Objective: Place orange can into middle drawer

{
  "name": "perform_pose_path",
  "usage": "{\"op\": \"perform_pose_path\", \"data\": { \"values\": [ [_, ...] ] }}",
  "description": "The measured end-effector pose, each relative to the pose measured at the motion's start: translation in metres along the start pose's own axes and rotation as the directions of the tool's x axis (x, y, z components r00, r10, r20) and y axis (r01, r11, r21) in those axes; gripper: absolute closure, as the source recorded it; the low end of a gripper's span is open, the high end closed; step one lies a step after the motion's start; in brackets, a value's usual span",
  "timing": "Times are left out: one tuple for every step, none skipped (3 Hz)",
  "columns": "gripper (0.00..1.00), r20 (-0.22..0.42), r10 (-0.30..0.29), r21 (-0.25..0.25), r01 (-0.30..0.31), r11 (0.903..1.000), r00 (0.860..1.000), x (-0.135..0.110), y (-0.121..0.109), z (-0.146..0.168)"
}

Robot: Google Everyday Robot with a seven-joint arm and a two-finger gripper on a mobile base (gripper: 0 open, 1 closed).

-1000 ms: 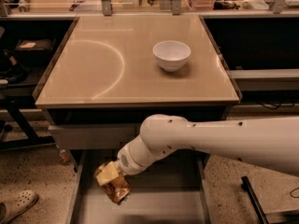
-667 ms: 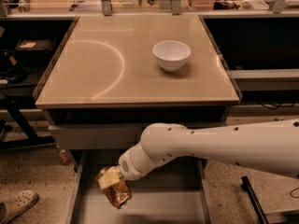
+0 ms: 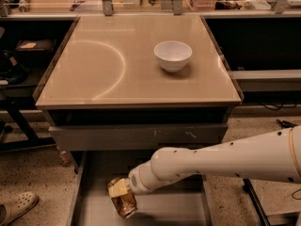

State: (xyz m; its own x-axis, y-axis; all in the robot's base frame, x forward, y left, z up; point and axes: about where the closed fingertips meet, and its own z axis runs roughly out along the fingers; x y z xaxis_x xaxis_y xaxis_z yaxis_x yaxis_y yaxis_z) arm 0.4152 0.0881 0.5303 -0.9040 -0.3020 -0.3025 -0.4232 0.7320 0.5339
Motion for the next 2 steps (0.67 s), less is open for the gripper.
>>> {"op": "perform_pose_path", "data": {
  "values": [
    [1.0,-0.002,0.082,-0.001,-0.082,0.9967,0.997,0.0127,-0.0233,0.0187],
    [1.0,-0.005,0.089,-0.002,-0.089,0.996,0.996,0.0146,-0.0254,0.0215]
  ]
}}
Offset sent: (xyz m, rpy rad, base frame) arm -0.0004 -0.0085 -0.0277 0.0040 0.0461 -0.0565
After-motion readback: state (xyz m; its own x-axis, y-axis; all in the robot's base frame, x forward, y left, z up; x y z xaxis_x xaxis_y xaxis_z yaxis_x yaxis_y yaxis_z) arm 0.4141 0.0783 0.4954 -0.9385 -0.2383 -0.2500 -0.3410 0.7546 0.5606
